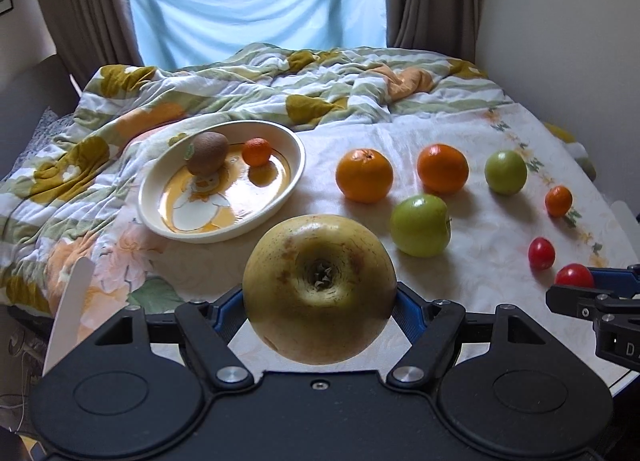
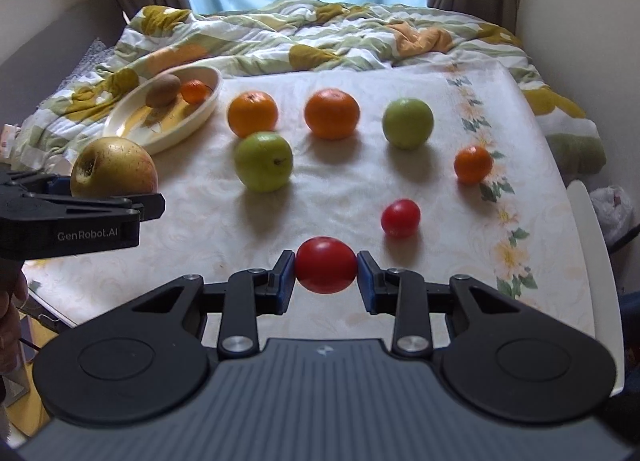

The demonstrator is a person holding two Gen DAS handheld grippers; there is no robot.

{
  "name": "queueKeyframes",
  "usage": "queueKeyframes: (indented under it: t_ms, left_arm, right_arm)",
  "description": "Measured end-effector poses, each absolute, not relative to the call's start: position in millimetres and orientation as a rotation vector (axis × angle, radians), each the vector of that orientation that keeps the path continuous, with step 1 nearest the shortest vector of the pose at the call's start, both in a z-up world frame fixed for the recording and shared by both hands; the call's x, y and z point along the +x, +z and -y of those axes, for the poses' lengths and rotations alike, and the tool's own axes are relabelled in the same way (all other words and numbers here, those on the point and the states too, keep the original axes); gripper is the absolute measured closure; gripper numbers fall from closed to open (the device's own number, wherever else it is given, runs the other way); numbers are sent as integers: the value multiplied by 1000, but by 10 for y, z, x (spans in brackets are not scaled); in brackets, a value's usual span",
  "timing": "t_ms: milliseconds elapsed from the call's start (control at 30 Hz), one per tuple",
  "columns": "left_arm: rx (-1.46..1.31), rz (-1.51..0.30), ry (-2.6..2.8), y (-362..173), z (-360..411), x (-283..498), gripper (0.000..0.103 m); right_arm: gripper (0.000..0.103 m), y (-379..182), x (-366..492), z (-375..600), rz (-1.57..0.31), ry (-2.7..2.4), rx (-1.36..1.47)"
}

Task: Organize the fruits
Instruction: 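Carry the yellow apple and red tomato in both tools over the white bowl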

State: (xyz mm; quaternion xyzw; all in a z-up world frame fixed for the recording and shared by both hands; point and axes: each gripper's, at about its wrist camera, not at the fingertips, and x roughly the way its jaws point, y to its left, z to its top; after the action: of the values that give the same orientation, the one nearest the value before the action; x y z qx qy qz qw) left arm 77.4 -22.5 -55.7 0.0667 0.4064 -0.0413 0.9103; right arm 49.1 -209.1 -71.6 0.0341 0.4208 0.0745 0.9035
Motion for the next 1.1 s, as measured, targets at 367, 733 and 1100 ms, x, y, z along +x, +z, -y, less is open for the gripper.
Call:
queueKeyframes:
  t_ms: [367,733,1100]
  left_arm:
    - [72,-784,27,-154,-102,872,24]
    - [57,-785,59,-84,-627,1470,24]
    - [111,-868,21,-438,-1005,2118,24]
  right_arm:
    - [55,-139,823,1787,-800,334,-21]
    - [55,36,1475,1264,-768,385,-19]
    - [55,-91,2160,690,-803,377,-15]
